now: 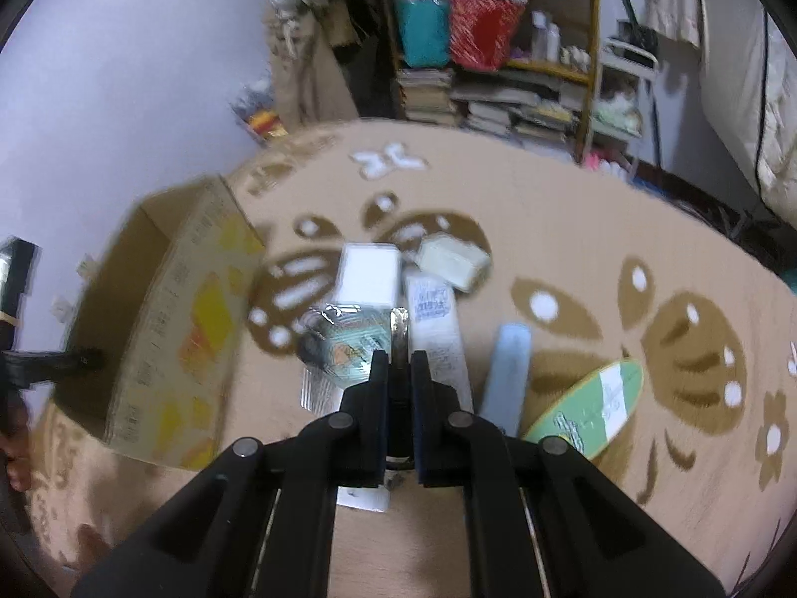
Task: Organize rigid objects
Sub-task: 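Carry the car key into the box with the right tool and release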
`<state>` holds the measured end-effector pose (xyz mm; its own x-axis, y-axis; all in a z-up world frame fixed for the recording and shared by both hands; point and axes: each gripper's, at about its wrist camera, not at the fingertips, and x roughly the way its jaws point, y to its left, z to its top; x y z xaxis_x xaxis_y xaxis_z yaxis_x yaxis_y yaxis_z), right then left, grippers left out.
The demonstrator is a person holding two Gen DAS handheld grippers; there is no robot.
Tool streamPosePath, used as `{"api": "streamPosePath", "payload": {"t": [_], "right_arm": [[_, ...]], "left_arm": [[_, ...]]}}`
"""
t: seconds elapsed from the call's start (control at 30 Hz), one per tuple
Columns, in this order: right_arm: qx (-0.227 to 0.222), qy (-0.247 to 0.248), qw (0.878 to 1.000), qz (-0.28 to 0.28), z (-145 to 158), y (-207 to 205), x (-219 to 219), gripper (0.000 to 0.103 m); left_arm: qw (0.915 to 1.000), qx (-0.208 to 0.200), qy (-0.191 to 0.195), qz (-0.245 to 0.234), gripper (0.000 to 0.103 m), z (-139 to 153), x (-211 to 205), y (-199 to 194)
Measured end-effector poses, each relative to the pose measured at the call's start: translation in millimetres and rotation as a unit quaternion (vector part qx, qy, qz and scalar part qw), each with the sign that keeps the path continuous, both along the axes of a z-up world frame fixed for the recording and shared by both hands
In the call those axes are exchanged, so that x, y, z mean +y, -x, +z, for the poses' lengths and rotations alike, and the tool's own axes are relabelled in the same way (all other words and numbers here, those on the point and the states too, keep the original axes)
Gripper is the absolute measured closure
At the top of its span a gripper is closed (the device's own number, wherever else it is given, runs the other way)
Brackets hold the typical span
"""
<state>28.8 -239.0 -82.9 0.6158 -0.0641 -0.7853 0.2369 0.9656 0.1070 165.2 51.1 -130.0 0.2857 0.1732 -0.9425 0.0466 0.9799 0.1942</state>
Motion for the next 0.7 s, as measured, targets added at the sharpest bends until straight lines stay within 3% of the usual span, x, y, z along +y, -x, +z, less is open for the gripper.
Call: {"api": "streamPosePath", "payload": {"t": [0.27,0.7], "right_arm": [[-0.071,0.013,0.996,0.054,64.5,-21.8,26.8,0.094],[-0.150,-0.005,0.976,0.159,111.0,-89.1,108.4,0.094]], "left_arm": [[1.0000,0.001,0.002,0.001,0.085,0.1,-0.2,-1.3],[1.0000,-0.004,-0.006,0.000,0.084,-1.3,-1.4,0.1]]}}
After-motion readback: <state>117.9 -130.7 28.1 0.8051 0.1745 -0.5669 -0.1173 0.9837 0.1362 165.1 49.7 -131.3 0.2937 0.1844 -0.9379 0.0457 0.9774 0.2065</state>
